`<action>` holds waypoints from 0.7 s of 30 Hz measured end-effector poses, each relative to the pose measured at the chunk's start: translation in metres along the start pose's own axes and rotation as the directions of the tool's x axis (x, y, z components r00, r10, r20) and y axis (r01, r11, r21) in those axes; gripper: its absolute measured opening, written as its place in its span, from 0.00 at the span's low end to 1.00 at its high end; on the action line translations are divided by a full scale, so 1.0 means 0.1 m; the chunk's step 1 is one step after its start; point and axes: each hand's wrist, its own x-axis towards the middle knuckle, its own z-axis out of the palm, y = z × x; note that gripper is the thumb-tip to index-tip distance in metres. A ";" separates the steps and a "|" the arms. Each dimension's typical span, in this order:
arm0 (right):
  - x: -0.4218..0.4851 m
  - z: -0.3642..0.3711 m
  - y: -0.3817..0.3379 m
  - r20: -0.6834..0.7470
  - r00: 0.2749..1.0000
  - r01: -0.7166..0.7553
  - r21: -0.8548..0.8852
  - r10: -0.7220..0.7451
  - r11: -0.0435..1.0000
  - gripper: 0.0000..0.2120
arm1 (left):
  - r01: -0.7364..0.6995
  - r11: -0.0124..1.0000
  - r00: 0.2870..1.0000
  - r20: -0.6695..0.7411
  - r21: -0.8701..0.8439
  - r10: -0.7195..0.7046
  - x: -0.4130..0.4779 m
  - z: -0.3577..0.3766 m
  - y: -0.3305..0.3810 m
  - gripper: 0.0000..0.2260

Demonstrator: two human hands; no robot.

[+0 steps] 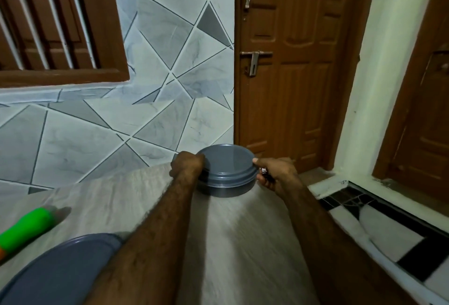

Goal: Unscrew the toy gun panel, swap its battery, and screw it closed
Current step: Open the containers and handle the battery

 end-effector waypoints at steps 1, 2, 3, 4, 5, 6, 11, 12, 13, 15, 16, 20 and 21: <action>0.05 0.01 0.00 -0.008 1.000 0.001 -0.012 -0.001 1.000 0.11 | 0.009 1.000 1.000 0.009 0.014 -0.009 0.05 0.01 -0.01 0.23; 0.09 0.02 0.01 -0.012 1.000 -0.003 -0.018 0.003 1.000 0.11 | 0.019 1.000 1.000 0.018 0.017 -0.020 0.07 0.01 -0.03 0.24; 0.12 0.04 0.02 -0.014 1.000 -0.010 -0.020 0.010 1.000 0.12 | 0.021 1.000 0.999 0.028 0.013 -0.021 0.11 0.01 -0.04 0.25; 0.14 0.05 0.03 -0.015 1.000 -0.016 -0.022 0.016 1.000 0.12 | 0.024 1.000 0.999 0.040 0.009 -0.024 0.11 -0.01 -0.03 0.26; 0.16 0.07 0.03 -0.017 1.000 -0.020 -0.026 0.019 0.999 0.12 | 0.023 1.000 0.999 0.047 -0.003 -0.023 0.13 -0.01 -0.03 0.27; 0.18 0.08 0.02 -0.016 1.000 -0.020 -0.029 0.020 0.999 0.11 | 0.023 1.000 0.998 0.060 -0.018 -0.022 0.13 -0.02 -0.01 0.26; 0.25 0.10 -0.05 -0.024 1.000 -0.009 -0.076 0.007 0.997 0.08 | 0.081 0.994 0.979 0.196 -0.077 -0.064 0.19 -0.03 0.11 0.28; 0.27 0.10 -0.06 -0.029 1.000 -0.010 -0.079 0.007 0.997 0.07 | 0.093 0.992 0.973 0.217 -0.084 -0.073 0.23 -0.02 0.11 0.27; 0.28 0.10 -0.05 -0.034 0.999 -0.009 -0.083 0.006 0.997 0.07 | 0.096 0.993 0.969 0.234 -0.072 -0.077 0.27 -0.01 0.11 0.26; 0.29 0.09 -0.05 -0.038 0.999 -0.005 -0.099 0.001 0.995 0.07 | 0.096 0.995 0.966 0.246 -0.035 -0.084 0.31 0.00 0.14 0.23; 0.30 0.09 -0.05 -0.036 0.999 0.000 -0.112 -0.004 0.994 0.07 | 0.097 0.995 0.964 0.250 -0.017 -0.089 0.28 -0.02 0.17 0.21; 0.33 0.06 -0.08 -0.031 0.999 0.004 -0.137 -0.008 0.991 0.04 | 0.105 0.992 0.937 0.328 0.070 -0.122 0.31 -0.05 0.25 0.22; 0.35 0.07 -0.09 -0.034 0.999 0.003 -0.129 -0.008 0.992 0.03 | 0.096 0.991 0.932 0.340 0.097 -0.123 0.34 -0.04 0.26 0.23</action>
